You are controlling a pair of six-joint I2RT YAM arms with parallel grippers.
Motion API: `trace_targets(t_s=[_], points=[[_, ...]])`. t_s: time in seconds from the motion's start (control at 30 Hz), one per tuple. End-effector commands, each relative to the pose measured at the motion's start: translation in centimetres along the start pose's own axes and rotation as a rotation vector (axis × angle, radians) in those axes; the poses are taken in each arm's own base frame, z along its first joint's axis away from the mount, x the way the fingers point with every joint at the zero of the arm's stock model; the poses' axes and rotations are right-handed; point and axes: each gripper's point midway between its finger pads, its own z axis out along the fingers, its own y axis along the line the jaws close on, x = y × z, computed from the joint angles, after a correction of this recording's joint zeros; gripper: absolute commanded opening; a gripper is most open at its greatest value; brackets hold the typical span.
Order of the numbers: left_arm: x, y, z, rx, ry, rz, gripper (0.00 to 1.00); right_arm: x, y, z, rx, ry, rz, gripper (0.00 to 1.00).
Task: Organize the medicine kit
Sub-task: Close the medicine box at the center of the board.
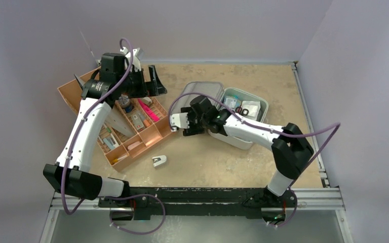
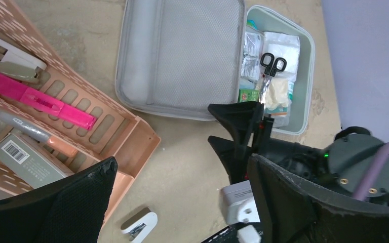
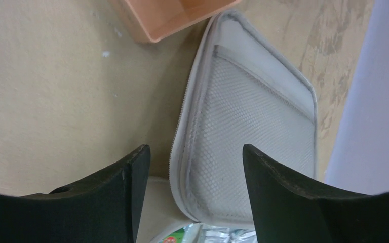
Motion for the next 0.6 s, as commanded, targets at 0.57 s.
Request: trace_targets(t_s=[0.57], points=[[0.9,-0.7,0.1,0.065,0.033,-0.022,0.93,2.1,-4.8,5.2,0.225,0.183,-0.377,0.62]])
